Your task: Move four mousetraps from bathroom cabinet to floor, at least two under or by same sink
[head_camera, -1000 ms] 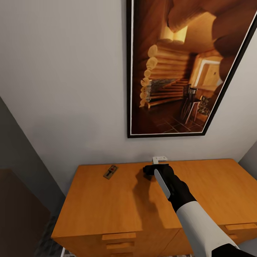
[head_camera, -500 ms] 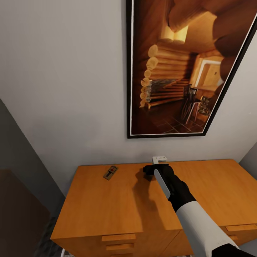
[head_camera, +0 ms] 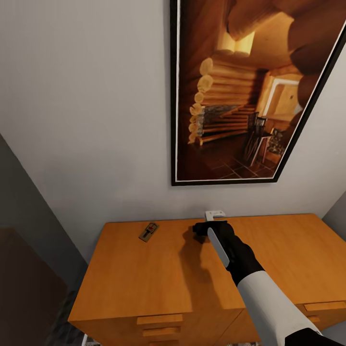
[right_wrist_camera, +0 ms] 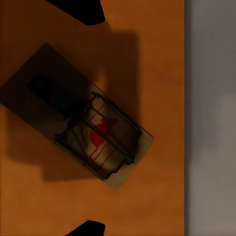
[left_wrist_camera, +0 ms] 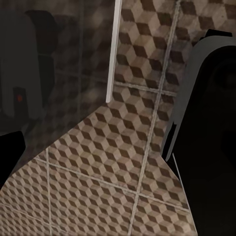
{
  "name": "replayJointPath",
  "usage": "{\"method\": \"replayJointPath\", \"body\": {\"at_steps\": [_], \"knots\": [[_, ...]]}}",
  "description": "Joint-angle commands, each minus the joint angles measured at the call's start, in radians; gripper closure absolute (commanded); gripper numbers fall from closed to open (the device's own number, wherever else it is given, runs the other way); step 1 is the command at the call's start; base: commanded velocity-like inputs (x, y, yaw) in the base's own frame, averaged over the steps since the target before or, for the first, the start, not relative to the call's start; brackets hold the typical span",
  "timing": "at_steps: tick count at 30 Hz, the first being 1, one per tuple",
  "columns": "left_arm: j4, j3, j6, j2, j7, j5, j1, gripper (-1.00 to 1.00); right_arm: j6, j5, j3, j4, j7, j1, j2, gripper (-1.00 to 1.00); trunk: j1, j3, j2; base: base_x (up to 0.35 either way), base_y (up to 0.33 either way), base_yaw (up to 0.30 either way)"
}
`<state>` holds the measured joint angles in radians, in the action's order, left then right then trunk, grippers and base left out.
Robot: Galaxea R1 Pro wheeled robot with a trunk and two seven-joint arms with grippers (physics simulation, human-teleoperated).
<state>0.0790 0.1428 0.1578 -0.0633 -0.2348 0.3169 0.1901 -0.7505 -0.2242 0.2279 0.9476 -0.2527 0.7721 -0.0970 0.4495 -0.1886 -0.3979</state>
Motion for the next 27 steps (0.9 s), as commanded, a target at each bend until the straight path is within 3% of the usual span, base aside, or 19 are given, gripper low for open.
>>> {"method": "replayJointPath", "body": {"at_steps": [1, 27], "knots": [[0.004, 0.009, 0.006, 0.000, 0.000, 0.008, 0.002, -1.00, -0.003, -0.010, 0.002, 0.001, -0.009, 0.001, 0.000, -1.00, 0.001, -0.003, -0.002, 0.000, 0.000, 0.000], [0.004, 0.009, 0.006, 0.001, 0.000, 0.008, 0.002, -1.00, -0.001, -0.010, 0.002, -0.003, -0.008, 0.001, 0.001, -1.00, 0.001, -0.033, -0.002, 0.000, 0.000, 0.000]]}}
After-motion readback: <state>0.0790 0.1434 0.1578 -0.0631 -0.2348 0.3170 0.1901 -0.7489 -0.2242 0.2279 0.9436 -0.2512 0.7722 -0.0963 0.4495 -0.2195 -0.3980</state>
